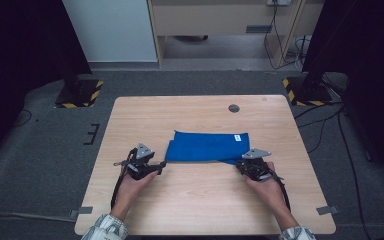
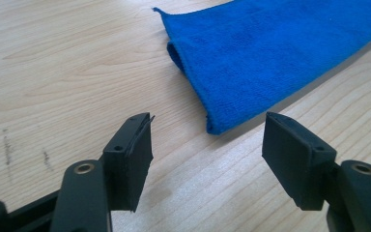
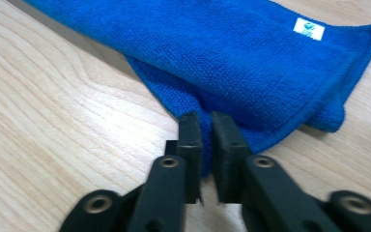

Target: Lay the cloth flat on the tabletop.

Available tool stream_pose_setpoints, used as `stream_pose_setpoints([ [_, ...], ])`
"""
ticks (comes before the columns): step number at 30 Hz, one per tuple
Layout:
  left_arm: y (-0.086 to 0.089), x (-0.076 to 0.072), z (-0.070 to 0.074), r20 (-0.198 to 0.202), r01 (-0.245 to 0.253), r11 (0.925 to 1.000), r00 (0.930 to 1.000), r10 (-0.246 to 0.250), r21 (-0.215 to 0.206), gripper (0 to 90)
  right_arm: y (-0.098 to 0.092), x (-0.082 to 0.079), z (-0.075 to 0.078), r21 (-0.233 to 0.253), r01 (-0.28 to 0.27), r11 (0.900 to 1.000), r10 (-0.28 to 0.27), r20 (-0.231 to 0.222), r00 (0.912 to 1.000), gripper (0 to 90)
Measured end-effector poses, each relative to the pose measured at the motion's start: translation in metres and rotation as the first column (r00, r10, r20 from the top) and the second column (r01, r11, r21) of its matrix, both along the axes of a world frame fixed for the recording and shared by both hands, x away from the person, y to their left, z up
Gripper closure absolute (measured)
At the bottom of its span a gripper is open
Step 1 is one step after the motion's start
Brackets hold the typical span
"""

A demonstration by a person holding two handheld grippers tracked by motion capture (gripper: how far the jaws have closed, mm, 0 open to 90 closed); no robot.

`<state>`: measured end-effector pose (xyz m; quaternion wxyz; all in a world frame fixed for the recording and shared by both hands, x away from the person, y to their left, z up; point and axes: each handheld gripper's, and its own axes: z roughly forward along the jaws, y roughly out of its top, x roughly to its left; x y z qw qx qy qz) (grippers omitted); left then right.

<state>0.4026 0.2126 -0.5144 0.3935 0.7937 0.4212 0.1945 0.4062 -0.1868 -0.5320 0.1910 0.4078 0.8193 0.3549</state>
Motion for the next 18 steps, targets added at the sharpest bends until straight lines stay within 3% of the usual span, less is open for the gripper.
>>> stream_pose_setpoints([
  [4,-0.002,0.000,-0.001,0.002,0.017,0.9998,0.9999,-0.017,0.006,33.5,-0.002,0.001,0.000,0.007,-0.006,1.000,0.006,-0.003,1.0000,87.7],
  [9,-0.004,0.001,-0.004,0.003,0.025,0.9995,0.9997,-0.025,0.018,31.6,-0.008,-0.004,0.008,0.051,-0.025,0.998,0.027,-0.025,0.9993,88.1],
  [14,-0.007,0.006,-0.009,0.002,0.023,0.9992,0.9997,-0.023,0.033,31.1,-0.018,-0.010,0.015,0.077,-0.035,0.996,0.036,-0.015,0.9992,88.2],
  [18,-0.010,0.014,-0.012,-0.023,0.027,0.9990,0.9994,-0.026,0.035,32.3,-0.023,-0.011,0.019,0.091,-0.034,0.995,0.035,-0.016,0.9992,88.2],
])
